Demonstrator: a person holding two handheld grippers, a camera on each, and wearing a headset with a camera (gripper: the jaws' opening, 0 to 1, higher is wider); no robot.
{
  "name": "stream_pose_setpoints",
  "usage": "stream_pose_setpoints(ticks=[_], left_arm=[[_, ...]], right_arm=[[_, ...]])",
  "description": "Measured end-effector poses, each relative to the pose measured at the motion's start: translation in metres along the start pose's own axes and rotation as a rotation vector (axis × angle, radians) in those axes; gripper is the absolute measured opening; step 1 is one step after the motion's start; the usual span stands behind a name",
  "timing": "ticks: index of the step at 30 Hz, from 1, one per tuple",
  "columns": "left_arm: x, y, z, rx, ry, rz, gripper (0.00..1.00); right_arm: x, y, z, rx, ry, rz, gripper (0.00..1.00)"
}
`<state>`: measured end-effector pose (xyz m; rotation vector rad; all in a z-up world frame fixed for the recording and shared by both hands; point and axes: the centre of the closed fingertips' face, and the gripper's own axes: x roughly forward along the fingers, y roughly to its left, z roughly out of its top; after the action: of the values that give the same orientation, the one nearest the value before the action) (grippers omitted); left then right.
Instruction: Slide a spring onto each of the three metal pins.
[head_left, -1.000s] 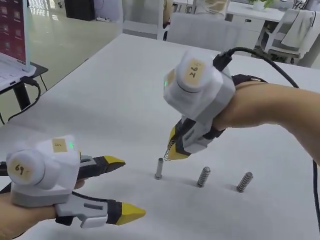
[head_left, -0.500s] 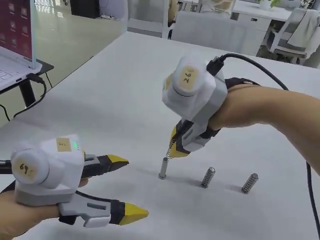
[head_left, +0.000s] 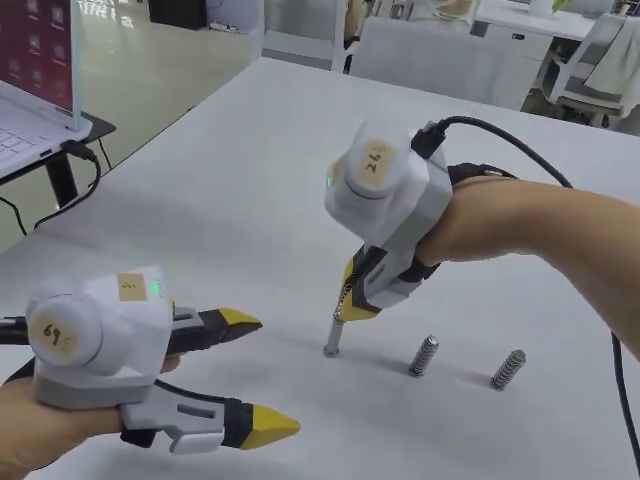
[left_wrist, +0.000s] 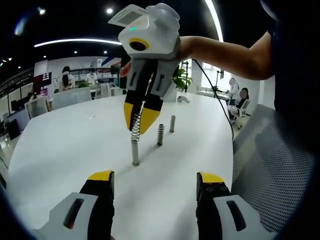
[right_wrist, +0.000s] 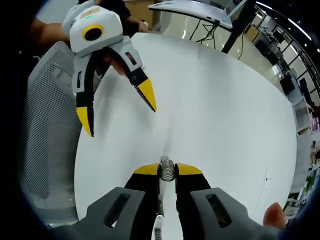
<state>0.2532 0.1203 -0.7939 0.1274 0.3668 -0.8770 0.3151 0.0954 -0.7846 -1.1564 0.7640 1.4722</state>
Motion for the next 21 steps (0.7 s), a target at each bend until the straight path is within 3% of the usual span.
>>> stream_pose_setpoints(ticks=[21], left_arm=[[-0.001,0.000,-0.003,-0.009,0.009,-0.002,0.60]], right_arm=[[0.022,-0.003,-0.006,0.005,0.034,0.024,0.09]])
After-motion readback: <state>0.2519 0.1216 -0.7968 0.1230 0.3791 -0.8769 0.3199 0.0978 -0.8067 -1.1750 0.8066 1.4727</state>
